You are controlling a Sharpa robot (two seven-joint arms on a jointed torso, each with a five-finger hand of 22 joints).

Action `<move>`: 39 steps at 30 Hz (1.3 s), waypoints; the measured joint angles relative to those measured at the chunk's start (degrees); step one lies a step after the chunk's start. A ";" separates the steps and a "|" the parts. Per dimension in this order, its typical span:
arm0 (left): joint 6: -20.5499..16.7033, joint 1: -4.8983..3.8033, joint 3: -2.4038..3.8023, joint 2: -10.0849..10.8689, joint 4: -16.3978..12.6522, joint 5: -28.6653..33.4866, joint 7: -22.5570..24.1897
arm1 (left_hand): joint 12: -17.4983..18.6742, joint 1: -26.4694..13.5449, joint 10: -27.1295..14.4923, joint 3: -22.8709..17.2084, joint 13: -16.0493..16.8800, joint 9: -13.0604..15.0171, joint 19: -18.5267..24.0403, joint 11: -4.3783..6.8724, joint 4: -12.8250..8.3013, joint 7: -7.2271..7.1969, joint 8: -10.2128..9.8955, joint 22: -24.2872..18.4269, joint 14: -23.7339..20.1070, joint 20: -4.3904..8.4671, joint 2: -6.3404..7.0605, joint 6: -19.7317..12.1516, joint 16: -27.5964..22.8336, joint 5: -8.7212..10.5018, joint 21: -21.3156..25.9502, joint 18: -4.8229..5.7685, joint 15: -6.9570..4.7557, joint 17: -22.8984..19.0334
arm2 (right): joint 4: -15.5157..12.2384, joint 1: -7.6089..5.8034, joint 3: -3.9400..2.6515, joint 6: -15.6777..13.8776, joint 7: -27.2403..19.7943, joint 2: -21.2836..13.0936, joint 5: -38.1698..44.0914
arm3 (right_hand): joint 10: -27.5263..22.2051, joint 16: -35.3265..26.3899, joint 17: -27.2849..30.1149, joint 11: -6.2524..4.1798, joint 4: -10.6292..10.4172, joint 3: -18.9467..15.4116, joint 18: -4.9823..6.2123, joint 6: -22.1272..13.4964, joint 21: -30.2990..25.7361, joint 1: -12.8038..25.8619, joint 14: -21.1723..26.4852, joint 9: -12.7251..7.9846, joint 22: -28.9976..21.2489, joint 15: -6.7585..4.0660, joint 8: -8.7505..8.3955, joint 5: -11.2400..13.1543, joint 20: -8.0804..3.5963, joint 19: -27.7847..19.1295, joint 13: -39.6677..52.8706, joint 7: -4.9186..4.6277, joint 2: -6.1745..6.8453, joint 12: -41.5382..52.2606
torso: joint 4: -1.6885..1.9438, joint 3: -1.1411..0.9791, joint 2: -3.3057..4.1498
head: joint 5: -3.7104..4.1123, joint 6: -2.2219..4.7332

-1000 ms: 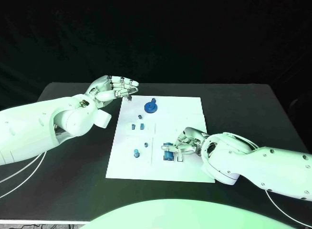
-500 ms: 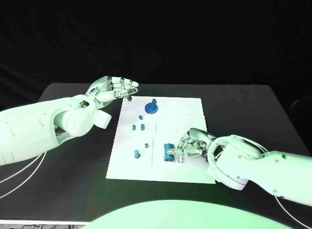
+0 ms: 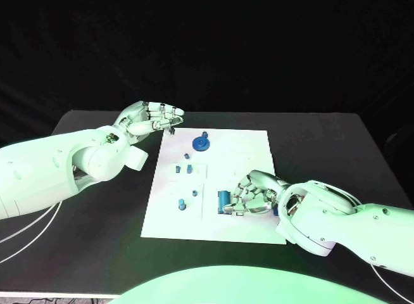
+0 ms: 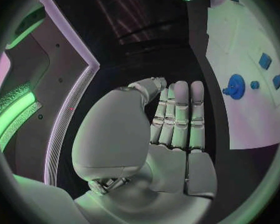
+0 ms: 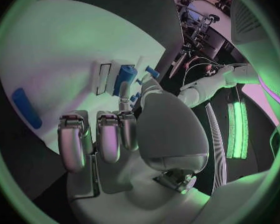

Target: Assemble the parts on the task board

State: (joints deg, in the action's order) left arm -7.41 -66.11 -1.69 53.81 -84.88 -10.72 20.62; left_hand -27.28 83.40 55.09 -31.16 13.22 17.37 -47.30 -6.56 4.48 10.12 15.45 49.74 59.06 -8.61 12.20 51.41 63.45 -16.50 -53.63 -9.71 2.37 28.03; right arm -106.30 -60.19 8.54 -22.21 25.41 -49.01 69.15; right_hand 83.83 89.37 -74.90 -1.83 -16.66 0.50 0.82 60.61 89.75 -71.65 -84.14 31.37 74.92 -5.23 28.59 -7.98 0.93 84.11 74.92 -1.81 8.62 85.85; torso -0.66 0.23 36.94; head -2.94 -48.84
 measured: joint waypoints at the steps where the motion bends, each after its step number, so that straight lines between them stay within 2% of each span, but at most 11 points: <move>1: 0.00 0.00 0.00 0.00 0.01 0.00 -0.01 | 0.00 0.00 0.00 -0.07 0.00 0.00 0.00 0.00 -0.07 0.00 0.00 0.03 0.00 0.00 0.00 0.00 0.00 0.00 0.00 0.00 0.00 0.00 | 0.04 0.02 0.00 0.08 -0.08 0.03 0.05 | 0.00 0.00 0.00 0.00 0.00 0.00 0.00 0.00 0.00 0.00 0.00 0.00 0.00 0.00 0.00 0.00 0.00 0.00 0.00 0.00 0.00 0.00 | 0.02 0.01 0.01 | 0.00 0.00; 6: 0.00 0.00 0.00 0.00 0.03 0.01 -0.04 | 0.00 0.00 0.00 -0.07 0.00 0.00 0.00 0.00 -0.07 0.00 0.00 0.03 0.00 0.00 0.00 0.00 0.00 0.00 0.00 0.00 0.00 0.00 | 0.62 0.33 0.00 0.62 -0.18 0.51 0.41 | 0.00 0.00 -0.05 0.00 0.03 0.03 0.00 0.00 0.00 -0.01 0.00 -0.05 0.00 0.00 0.00 0.00 0.00 0.00 0.00 0.00 -0.01 0.00 | 0.05 0.01 0.04 | 0.01 -0.15; 11: 0.00 0.00 0.00 0.01 0.04 0.01 -0.08 | 0.00 0.00 0.00 -0.07 0.00 0.00 0.00 0.00 -0.07 0.00 0.00 0.03 0.00 0.00 0.00 0.00 0.00 0.00 0.00 0.00 0.00 0.00 | 1.17 0.76 0.01 0.76 0.29 1.19 1.11 | 0.00 0.00 -0.05 0.00 0.19 2.22 0.00 0.00 0.00 -3.47 0.00 -0.55 -0.01 0.00 -0.33 0.67 0.00 0.00 0.00 0.00 0.18 0.00 | 0.09 0.04 0.04 | -0.08 -0.26; 16: 0.03 0.00 0.00 0.03 0.05 0.05 -0.14 | 0.00 0.00 0.00 -0.07 0.01 0.00 0.00 0.00 -0.07 0.00 0.00 0.03 0.00 0.00 0.00 0.00 0.00 0.00 0.00 0.00 0.00 0.00 | 1.64 0.98 0.02 0.32 1.39 1.59 2.11 | 0.22 0.00 -0.04 -0.21 0.06 3.27 0.00 0.13 0.00 -4.44 0.00 -0.80 -0.01 0.00 -0.33 0.67 0.00 0.00 0.00 0.12 -0.23 0.22 | 0.09 0.03 0.04 | -0.09 -0.34; 21: 0.08 0.00 0.00 0.05 0.05 0.11 -0.22 | 0.00 0.00 0.00 -0.07 0.01 -0.05 0.00 0.00 -0.07 0.00 0.00 0.12 0.00 0.00 0.00 0.00 0.00 0.00 -0.24 0.00 0.00 0.01 | 2.16 1.10 0.05 -0.48 2.80 2.04 3.04 | 0.21 0.00 -0.04 -0.21 0.00 3.95 0.00 0.20 0.00 -4.33 0.00 -0.98 -0.01 0.00 -0.55 0.81 0.00 0.00 0.00 0.20 -0.34 0.22 | 0.10 0.02 0.05 | -0.10 -0.40; 27: 0.14 0.00 0.00 0.07 0.04 0.17 -0.28 | 0.00 0.00 0.00 -0.07 0.01 -0.05 0.00 0.00 -0.07 0.00 0.00 0.12 0.00 0.00 0.00 0.00 0.00 0.00 -0.23 0.00 0.00 0.01 | 2.51 1.20 0.11 -1.00 3.77 2.44 3.57 | 0.21 0.00 -0.03 -0.21 0.00 3.95 0.00 0.42 0.00 -3.27 0.00 -1.12 -0.02 0.00 -0.55 0.81 0.00 0.00 0.00 -0.02 -1.40 0.22 | 0.09 0.00 0.07 | -0.16 -0.52; 31: 0.18 0.00 0.00 0.10 0.04 0.19 -0.32 | 0.00 0.00 0.00 -0.07 0.01 -0.05 0.00 0.00 -0.07 0.00 0.00 0.12 0.00 0.00 0.00 0.00 0.00 0.00 -0.23 0.00 0.00 0.01 | 2.53 1.20 0.09 -1.16 4.07 2.40 3.71 | 0.21 0.00 -0.03 -0.21 0.00 3.95 0.00 0.42 0.00 -2.66 0.00 -1.19 -0.02 0.00 -0.55 0.71 0.00 0.00 0.00 -0.01 -1.34 0.22 | 0.05 0.00 0.05 | -0.19 -0.56; 35: 0.20 0.00 0.00 0.15 0.03 0.22 -0.36 | -0.23 0.00 0.00 -0.07 -0.05 -0.04 0.00 0.00 -0.07 0.00 0.00 0.19 0.00 0.00 0.00 0.00 0.00 0.00 -0.23 0.00 0.00 0.01 | 2.33 1.20 0.05 -1.09 4.01 1.85 3.71 | 0.21 0.00 -0.03 -0.21 0.00 3.95 0.00 0.42 0.00 -2.01 0.00 -1.27 -0.02 0.00 -0.55 0.31 0.00 0.00 0.00 -0.02 -0.68 0.22 | 0.03 0.04 0.01 | -0.20 -0.57; 37: 0.21 0.00 0.00 0.18 0.02 0.23 -0.38 | -0.23 0.00 0.00 -0.07 -0.05 -0.04 0.00 0.00 -0.07 0.00 0.00 0.19 0.00 0.00 0.00 0.00 0.00 0.00 -0.23 0.00 0.00 0.01 | 2.13 1.19 0.03 -1.02 3.76 1.29 3.63 | 0.21 0.00 -0.03 -0.21 0.03 3.92 0.00 0.42 0.00 -3.01 0.00 -1.38 -0.02 0.00 -0.55 0.42 0.00 0.00 0.00 -0.01 1.08 0.22 | 0.05 0.05 0.01 | -0.13 -0.52; 39: 0.21 0.00 0.00 0.21 0.01 0.24 -0.41 | -0.23 0.00 0.00 -0.07 -0.04 -0.04 0.00 0.00 -0.07 0.00 0.00 0.19 0.00 0.00 0.00 0.00 0.00 0.00 -0.23 0.00 0.00 0.01 | 1.84 1.18 0.02 -0.98 3.41 0.64 3.50 | 0.21 0.00 -0.02 -0.21 0.24 3.71 0.00 0.42 0.00 -3.58 0.00 -1.39 -0.02 0.00 -0.55 1.13 0.00 0.00 0.00 -0.01 2.24 0.22 | 0.05 0.07 0.00 | -0.08 -0.48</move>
State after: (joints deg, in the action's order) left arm -7.20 -66.11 -1.69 54.02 -84.87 -10.48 20.21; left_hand -27.51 83.40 55.09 -31.23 13.18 17.32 -47.30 -6.56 4.42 10.11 15.45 49.93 59.06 -8.61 12.20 51.41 63.45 -16.50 -53.86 -9.71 2.37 28.04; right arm -104.46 -59.02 8.55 -23.19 28.82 -48.38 72.65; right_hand 84.04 89.37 -74.93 -2.04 -16.42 4.21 0.81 61.02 89.75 -75.23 -84.14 29.99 74.90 -5.23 28.05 -6.85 0.94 84.11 74.91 -1.82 10.86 86.07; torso -0.61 0.30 36.94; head -3.02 -49.32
